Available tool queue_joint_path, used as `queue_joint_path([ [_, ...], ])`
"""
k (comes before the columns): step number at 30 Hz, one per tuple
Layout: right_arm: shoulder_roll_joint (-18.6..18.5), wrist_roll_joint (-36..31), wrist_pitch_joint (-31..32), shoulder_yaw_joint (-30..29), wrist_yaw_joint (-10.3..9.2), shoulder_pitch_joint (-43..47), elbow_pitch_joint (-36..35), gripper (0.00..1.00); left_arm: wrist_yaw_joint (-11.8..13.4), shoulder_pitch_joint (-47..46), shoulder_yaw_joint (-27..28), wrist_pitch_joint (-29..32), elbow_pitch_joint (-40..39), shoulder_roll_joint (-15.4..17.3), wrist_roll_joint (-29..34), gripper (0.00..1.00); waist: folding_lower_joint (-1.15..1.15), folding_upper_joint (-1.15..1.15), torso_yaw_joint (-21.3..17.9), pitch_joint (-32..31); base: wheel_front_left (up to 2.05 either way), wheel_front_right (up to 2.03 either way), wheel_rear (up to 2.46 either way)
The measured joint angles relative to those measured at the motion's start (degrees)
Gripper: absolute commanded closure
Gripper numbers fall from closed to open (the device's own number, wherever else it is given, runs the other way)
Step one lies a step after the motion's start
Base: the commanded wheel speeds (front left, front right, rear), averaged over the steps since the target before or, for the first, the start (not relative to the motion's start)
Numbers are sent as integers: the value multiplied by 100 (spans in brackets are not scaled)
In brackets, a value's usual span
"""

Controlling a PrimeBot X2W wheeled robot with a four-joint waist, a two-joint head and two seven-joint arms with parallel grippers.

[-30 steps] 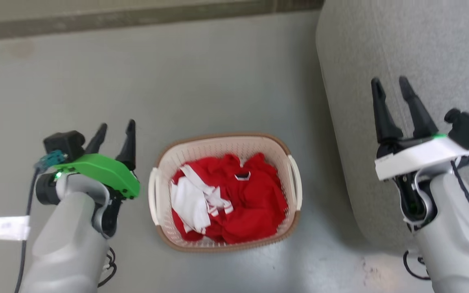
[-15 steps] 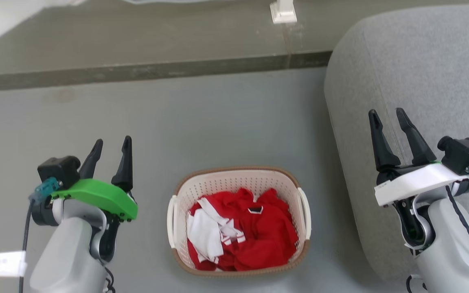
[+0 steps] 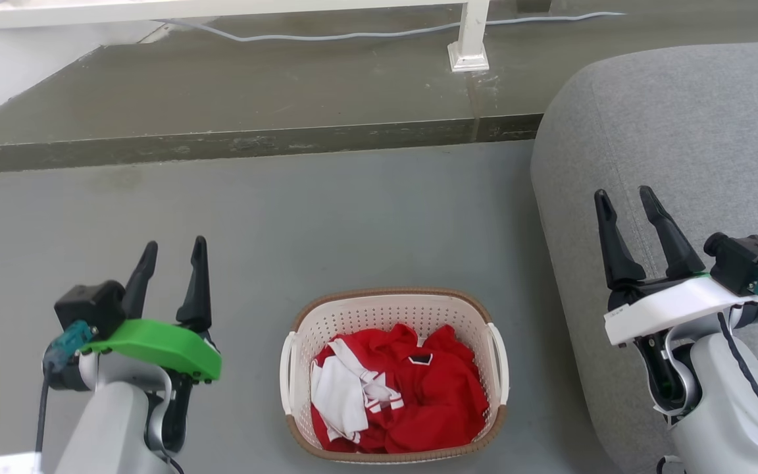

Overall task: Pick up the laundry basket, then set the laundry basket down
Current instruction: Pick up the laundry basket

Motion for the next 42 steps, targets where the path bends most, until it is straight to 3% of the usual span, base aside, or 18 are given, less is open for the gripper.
queue_joint_path([
  [29,19,-49,0,-15,0,36,-41,0,-8,537,190,-1,-594,-169,343,0,0,0,-69,74,0,0,0],
  [42,144,30,1,221,0,58,222,0,-41,543,-59,0,-625,-199,426,0,0,0,-72,545,0,0,0],
])
